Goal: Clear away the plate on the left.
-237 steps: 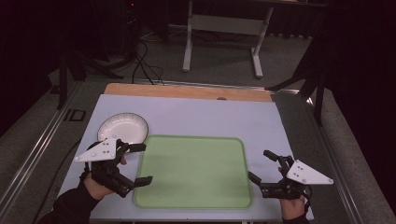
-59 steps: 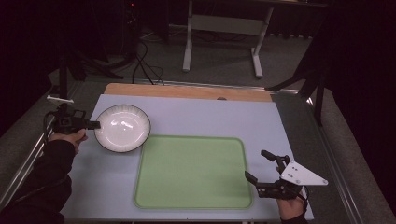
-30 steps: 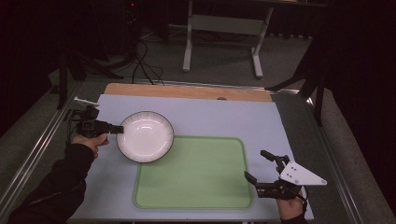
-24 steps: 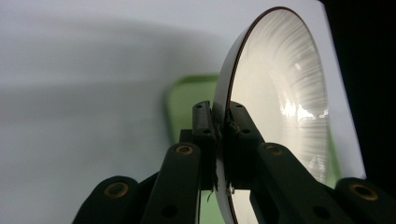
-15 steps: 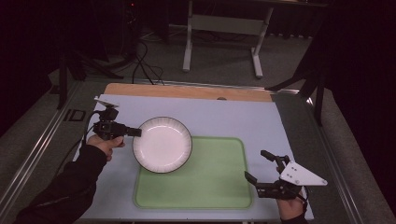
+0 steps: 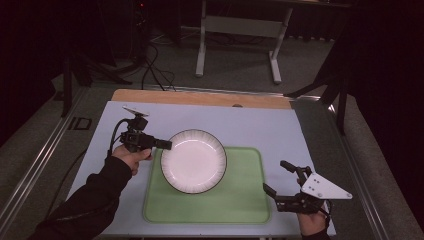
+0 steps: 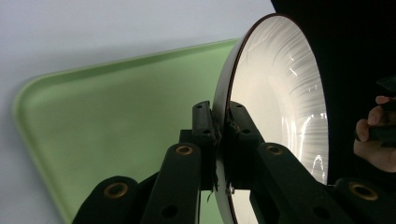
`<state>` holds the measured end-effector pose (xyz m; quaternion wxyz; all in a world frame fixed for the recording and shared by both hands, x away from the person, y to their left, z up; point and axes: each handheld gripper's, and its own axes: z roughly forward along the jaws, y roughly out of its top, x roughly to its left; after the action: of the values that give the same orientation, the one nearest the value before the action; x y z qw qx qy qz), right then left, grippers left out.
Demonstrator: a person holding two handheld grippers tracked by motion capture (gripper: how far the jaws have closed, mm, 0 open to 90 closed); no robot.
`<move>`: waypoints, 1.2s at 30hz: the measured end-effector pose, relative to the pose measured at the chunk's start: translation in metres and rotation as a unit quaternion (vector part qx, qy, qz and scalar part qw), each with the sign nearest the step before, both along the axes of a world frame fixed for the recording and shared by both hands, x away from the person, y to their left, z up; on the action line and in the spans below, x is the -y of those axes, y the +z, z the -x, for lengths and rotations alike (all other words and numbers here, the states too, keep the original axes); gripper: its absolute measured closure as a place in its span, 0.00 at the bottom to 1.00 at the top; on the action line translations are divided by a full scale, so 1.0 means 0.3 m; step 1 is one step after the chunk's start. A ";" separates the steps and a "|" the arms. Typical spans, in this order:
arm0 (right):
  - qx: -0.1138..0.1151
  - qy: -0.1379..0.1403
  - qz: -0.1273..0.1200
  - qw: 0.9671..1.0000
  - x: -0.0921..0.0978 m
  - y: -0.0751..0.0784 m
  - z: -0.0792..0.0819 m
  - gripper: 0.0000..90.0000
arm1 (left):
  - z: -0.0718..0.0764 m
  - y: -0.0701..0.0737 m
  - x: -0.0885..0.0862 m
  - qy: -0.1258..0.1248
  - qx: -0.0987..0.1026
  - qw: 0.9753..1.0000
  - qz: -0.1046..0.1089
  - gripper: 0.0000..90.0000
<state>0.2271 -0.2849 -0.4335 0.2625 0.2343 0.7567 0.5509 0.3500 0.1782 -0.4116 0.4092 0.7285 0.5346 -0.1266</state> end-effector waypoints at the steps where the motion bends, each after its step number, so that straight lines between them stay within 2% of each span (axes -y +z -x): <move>1: 0.000 0.000 0.000 1.000 0.000 0.000 0.000 0.15 | 0.000 0.000 0.000 0.000 0.000 1.000 0.000 0.94; 10: 0.003 -0.001 -0.001 1.000 0.001 0.004 0.002 0.15 | 0.007 -0.056 0.083 -0.026 -0.011 1.000 -0.006 0.94; 14: 0.003 -0.001 0.000 1.000 0.002 0.004 0.002 0.15 | 0.012 -0.084 0.109 -0.028 -0.017 0.999 -0.012 0.94; 28: 0.002 0.000 0.002 1.000 -0.001 0.002 0.001 0.15 | 0.013 -0.197 0.149 -0.035 -0.039 0.998 -0.018 0.94; 36: 0.001 0.001 0.001 1.000 -0.001 0.001 0.001 0.15 | -0.001 -0.242 0.151 -0.032 -0.044 0.998 -0.032 0.94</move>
<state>0.2267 -0.2846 -0.4332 0.2630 0.2330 0.7573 0.5505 0.3503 0.1329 -0.4842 0.3573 0.7518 0.5323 -0.1541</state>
